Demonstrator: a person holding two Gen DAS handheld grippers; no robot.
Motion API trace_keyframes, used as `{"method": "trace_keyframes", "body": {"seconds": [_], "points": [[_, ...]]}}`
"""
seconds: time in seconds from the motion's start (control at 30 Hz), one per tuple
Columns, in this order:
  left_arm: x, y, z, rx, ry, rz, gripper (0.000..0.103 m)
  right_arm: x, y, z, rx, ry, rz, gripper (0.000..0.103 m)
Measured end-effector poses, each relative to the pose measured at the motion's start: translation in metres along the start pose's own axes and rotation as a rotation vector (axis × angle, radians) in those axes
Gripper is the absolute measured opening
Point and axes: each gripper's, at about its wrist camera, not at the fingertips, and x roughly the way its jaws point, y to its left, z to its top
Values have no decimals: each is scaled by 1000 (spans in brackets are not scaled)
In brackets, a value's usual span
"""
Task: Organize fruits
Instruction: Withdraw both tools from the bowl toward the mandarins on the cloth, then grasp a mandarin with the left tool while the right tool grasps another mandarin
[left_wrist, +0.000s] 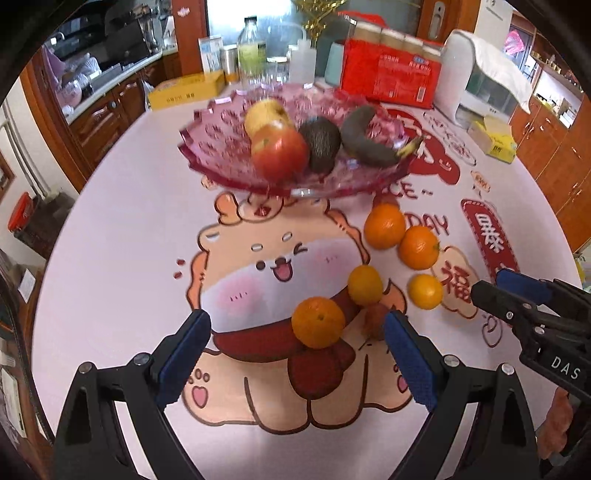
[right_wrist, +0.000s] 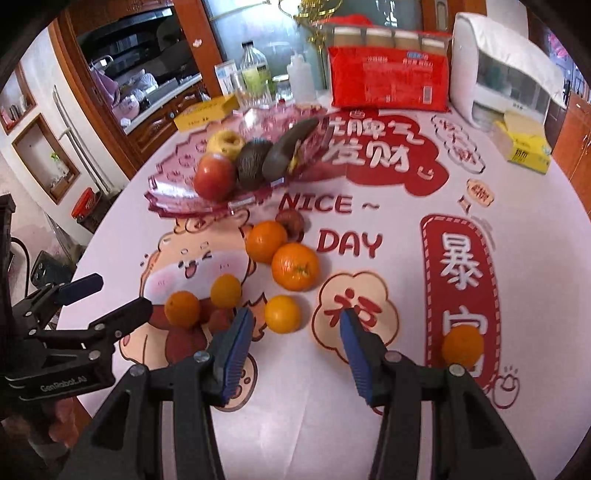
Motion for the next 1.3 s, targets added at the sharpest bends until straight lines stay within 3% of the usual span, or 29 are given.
{"method": "trace_keyframes", "body": {"seconds": [0.23,0.3,0.53,0.73,0.93,1.3], "points": [[33,6,-6,-33,56,-45,84,33,4,-7,-4,70,4,49],[39,8,-7,-44,71,-64,77,38,4,-7,-5,80,6,49],[52,13,-4,-69,103,-98,69,50,6,-4,-16,97,11,49],[58,8,-2,-52,117,-114,58,62,9,-2,-29,126,24,39],[61,-2,-1,-26,124,-140,41,69,10,-1,-32,138,23,33],[61,-6,-2,-20,117,-136,41,71,13,-1,-52,114,9,33]]}}
